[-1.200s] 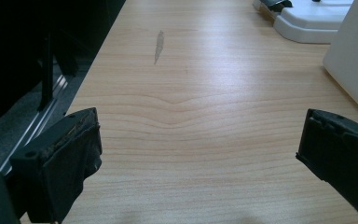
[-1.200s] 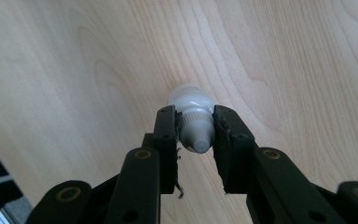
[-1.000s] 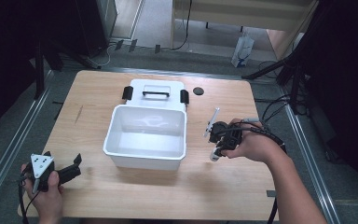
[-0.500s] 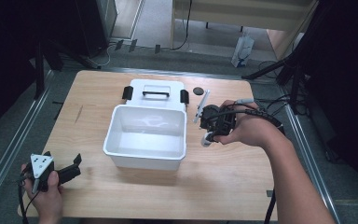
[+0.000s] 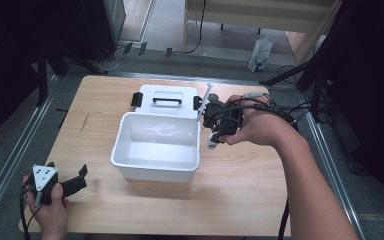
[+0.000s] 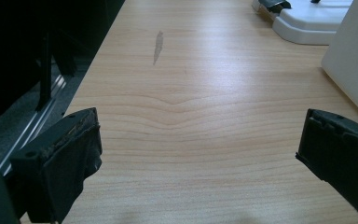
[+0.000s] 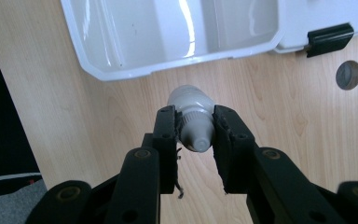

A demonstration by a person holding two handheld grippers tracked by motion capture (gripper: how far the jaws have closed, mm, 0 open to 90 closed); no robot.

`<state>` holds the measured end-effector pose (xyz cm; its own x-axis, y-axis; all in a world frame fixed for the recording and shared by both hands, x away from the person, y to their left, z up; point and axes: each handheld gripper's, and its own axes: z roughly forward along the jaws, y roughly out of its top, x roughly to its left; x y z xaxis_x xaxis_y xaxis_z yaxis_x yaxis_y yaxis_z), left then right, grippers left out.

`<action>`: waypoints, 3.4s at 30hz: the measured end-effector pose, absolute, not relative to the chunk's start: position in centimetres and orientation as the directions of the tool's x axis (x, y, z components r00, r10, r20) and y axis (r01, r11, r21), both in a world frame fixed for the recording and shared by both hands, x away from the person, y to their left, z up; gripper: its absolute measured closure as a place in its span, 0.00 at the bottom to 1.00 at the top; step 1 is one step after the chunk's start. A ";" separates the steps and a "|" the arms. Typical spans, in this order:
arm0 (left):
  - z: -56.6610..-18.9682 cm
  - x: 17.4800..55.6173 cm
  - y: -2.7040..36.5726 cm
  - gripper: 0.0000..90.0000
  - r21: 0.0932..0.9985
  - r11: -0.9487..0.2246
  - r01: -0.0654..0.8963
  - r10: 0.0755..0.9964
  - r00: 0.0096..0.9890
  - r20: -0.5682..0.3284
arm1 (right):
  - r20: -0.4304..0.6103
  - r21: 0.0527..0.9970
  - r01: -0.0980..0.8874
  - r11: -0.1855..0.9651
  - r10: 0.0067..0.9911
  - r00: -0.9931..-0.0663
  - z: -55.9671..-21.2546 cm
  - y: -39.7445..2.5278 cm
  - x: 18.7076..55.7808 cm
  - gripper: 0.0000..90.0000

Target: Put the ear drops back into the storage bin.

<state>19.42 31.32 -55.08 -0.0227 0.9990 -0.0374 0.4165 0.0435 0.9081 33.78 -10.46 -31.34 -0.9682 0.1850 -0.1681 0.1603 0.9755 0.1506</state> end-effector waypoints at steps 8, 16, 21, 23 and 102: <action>-55.1 19.4 31.3 0.00 0.908 0.039 0.417 0.999 -0.022 -0.033 | -0.175 0.160 0.126 0.979 0.154 -0.973 -30.4 -8.6 33.8 0.80; -55.1 19.4 31.3 0.00 0.909 0.044 0.415 0.999 -0.023 -0.038 | -0.164 0.148 0.103 0.984 0.127 -0.978 -30.3 -7.1 33.9 0.80; -55.1 19.4 31.3 0.00 0.909 0.044 0.414 0.999 -0.022 -0.039 | -0.156 0.144 0.089 0.986 0.111 -0.982 -30.8 -6.1 34.1 0.80; -55.1 19.4 31.3 0.00 0.909 0.044 0.414 0.999 -0.022 -0.039 | -0.151 0.139 0.096 0.986 0.117 -0.982 -30.8 -5.9 34.1 0.80; -55.1 19.3 31.3 0.00 0.913 0.038 0.407 0.999 -0.018 -0.034 | -0.116 -0.019 0.091 0.996 0.088 -0.989 -43.3 -3.1 37.3 0.80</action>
<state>19.30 31.26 -55.10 -0.0185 0.9993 -0.0337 0.4073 0.0383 0.9125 37.27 -3.11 -43.29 -0.9893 0.0883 -0.1164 0.0911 0.9957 -0.0190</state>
